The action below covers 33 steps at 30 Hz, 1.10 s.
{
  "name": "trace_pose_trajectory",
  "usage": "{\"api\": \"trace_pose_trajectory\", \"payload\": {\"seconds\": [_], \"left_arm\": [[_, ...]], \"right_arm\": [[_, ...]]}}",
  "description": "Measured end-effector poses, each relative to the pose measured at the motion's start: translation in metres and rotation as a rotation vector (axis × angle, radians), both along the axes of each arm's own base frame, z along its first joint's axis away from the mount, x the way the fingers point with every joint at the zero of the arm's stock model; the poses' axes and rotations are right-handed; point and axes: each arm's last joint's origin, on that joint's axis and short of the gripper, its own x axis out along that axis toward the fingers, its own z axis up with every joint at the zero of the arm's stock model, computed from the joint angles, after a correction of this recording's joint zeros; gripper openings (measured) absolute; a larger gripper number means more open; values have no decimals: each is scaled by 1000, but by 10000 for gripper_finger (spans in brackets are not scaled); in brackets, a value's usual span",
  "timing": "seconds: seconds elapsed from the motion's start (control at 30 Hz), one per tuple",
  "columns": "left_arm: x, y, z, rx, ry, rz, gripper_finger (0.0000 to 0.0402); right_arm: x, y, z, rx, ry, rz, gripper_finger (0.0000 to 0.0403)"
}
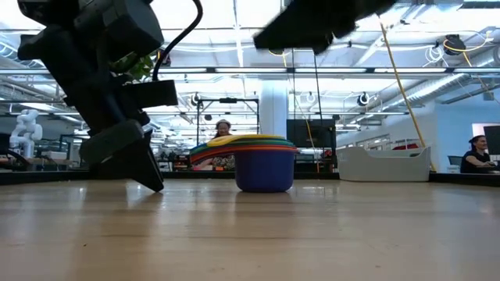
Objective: Nest measuring cups in basket
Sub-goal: Stack the yellow measuring cup on top of the blue measuring cup
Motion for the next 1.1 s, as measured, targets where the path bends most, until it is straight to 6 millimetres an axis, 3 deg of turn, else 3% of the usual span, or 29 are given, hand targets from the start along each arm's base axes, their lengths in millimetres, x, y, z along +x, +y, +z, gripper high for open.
{"api": "trace_pose_trajectory", "payload": {"seconds": [0.17, 0.33, 0.43, 0.7, 0.9, 1.1], "left_arm": [[1, 2, 0, -2, -3, 1, 136], [1, 2, 0, -2, -4, 1, 136], [1, 2, 0, 0, 0, 1, 136], [1, 2, 0, -3, -1, 4, 136], [1, 2, 0, -7, 0, 4, 136], [1, 2, 0, -8, 1, 4, 136]], "right_arm": [[6, 4, -34, 84, 126, -15, 79], [13, 3, -68, 57, 219, -31, 79], [17, 2, -77, -6, 279, -22, 77], [30, 10, -47, -204, 464, 109, 6], [37, 15, -22, -146, 548, 322, 1], [47, -1, -14, -220, 526, 373, 0]]}}
